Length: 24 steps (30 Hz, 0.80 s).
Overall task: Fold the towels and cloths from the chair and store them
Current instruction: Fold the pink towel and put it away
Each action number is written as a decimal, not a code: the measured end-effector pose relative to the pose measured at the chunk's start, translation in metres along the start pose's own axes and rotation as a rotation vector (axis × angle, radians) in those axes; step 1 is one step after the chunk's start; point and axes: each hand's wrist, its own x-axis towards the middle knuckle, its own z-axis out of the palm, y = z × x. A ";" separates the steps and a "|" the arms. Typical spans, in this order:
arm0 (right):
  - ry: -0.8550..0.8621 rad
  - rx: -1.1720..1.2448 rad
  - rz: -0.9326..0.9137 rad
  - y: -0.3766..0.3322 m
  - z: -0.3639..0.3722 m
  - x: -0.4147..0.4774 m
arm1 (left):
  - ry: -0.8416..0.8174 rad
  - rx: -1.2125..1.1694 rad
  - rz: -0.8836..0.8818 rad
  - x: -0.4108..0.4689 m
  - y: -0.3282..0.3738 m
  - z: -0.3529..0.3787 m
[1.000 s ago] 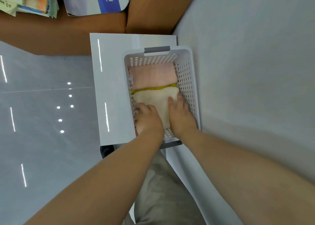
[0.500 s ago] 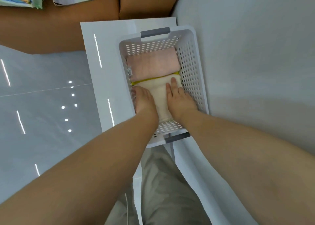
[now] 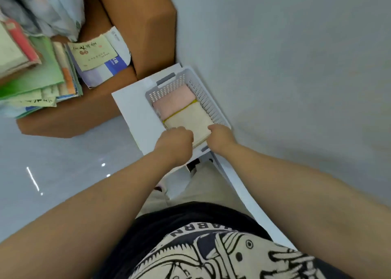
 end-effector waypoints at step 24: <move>1.204 1.797 0.709 0.146 0.329 -0.580 | -0.372 -0.001 0.928 -0.386 0.242 0.221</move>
